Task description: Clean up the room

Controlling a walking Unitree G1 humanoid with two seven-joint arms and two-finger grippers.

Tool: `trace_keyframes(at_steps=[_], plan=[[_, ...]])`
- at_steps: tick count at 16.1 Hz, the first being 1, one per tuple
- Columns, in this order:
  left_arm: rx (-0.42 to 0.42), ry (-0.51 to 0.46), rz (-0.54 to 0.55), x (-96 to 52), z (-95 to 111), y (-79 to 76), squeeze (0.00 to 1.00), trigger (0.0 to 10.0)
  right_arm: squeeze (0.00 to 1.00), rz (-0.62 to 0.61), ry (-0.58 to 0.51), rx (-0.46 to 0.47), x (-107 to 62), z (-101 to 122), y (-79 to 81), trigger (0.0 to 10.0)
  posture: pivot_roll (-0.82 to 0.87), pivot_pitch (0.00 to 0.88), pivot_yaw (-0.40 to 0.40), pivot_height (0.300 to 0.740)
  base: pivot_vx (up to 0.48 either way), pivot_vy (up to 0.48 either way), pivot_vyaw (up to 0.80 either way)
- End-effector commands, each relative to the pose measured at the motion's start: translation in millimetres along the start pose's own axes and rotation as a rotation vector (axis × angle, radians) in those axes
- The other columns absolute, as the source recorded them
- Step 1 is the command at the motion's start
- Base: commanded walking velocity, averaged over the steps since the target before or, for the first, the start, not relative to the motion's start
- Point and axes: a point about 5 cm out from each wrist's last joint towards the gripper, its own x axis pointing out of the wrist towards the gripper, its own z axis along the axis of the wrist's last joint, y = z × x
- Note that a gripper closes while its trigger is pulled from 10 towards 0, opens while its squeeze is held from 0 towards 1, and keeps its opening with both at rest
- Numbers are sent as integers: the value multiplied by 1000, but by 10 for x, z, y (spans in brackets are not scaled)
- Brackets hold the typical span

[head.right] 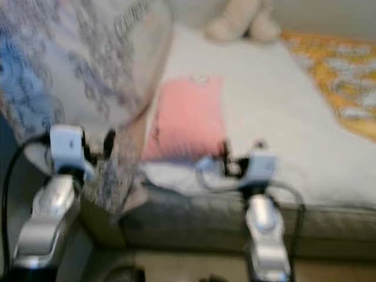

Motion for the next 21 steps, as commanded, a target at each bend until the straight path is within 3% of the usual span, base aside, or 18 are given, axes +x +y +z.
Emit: trace_keyframes(at_steps=[1, 2, 6, 11, 21], plan=[[36, -15, -18, 52, 47, -60, 0, 10000, 271, -20, 1, 0, 72, 53, -86, 10000, 8, 0, -14, 740, 0, 0, 0], [33, -14, -35, 56, 47, -93, 0, 10000, 0, -47, 0, -5, 114, 73, -132, 10000, 8, 0, -14, 740, 0, -319, 0], [35, -20, -61, 84, 50, -177, 0, 10000, 0, -72, -3, -5, 240, 106, -166, 10000, 5, 0, -9, 740, 0, -480, 0], [32, -19, -65, 208, 42, -168, 0, 10000, 0, -26, 3, -23, 294, 70, -20, 10000, 0, 0, -7, 740, 0, -469, 0], [17, -3, -32, 277, -10, -223, 0, 10000, 0, 16, 10, -33, 402, 42, 45, 10000, -1, 0, -7, 740, 0, -440, 0]])
